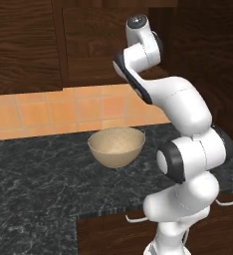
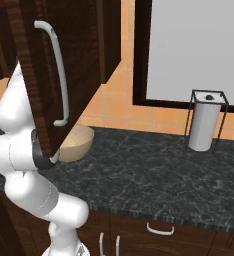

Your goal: Open the cabinet, pick up the bread from the cabinet and place it in the basket. Then move the basket to the dining counter.

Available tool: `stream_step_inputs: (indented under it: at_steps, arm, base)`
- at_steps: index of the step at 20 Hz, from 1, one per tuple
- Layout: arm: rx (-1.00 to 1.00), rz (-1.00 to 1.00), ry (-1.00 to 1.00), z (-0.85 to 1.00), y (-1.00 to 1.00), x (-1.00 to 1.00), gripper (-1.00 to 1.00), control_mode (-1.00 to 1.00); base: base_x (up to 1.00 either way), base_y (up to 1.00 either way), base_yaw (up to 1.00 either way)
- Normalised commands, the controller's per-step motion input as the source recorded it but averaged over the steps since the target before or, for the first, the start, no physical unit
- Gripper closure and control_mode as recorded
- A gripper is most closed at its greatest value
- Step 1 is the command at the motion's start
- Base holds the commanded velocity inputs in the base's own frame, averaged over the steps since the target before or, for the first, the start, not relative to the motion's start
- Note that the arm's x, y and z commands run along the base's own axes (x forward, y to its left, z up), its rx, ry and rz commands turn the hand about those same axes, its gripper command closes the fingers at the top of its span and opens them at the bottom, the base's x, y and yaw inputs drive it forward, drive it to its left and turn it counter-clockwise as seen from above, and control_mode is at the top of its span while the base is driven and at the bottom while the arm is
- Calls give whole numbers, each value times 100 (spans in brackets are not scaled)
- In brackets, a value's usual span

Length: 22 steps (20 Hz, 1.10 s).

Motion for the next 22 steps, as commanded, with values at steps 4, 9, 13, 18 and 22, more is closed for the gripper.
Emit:
stream_step_inputs:
  at_steps: [4,9,13,18,22]
  arm:
    - [0,0,-12,-5,74,-84,100,-100]
    - [0,0,-5,8,82,-70,100,-100]
    - [0,0,0,2,61,-100,100,-100]
    - [4,0,0,-33,19,-100,100,-100]
    - [6,0,0,-94,7,-89,100,-100]
  base:
    - [0,0,0]
    - [0,0,0]
    - [0,0,0]
    - [0,0,0]
    - [0,0,0]
